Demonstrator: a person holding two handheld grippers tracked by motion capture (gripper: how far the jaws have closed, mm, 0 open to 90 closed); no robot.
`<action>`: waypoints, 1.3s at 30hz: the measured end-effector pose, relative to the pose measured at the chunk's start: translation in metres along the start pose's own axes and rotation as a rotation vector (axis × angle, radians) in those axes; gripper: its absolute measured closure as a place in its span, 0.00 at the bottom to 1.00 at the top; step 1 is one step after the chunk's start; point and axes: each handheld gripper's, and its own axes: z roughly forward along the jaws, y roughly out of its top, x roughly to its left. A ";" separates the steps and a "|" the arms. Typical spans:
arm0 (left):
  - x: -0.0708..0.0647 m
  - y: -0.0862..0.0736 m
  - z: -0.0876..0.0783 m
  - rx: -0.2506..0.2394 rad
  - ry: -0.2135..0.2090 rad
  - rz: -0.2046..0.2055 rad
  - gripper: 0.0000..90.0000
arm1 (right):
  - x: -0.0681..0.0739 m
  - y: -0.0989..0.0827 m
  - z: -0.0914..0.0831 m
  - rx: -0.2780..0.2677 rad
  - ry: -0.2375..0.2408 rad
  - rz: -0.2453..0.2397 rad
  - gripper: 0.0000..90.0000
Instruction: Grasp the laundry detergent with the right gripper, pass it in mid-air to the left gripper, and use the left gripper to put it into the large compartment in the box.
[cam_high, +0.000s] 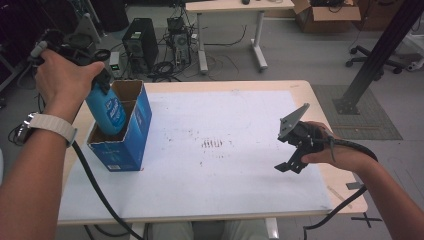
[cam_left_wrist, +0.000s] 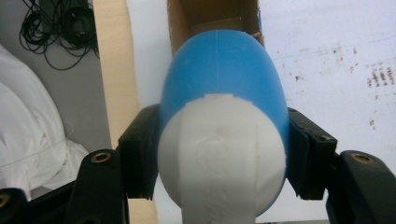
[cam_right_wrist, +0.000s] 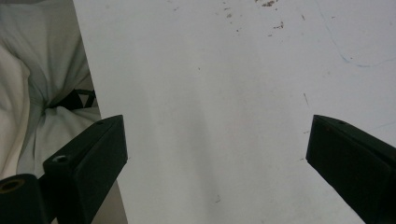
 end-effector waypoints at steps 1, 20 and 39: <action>0.000 0.000 0.002 0.001 0.001 -0.002 0.42 | 0.000 0.000 0.000 0.002 0.000 0.002 0.06; -0.006 -0.007 0.056 0.023 -0.014 0.008 0.42 | 0.001 -0.004 0.003 0.010 0.000 0.011 0.06; -0.009 -0.017 0.096 0.045 -0.018 0.011 0.42 | 0.001 -0.005 0.005 0.013 0.001 0.022 0.06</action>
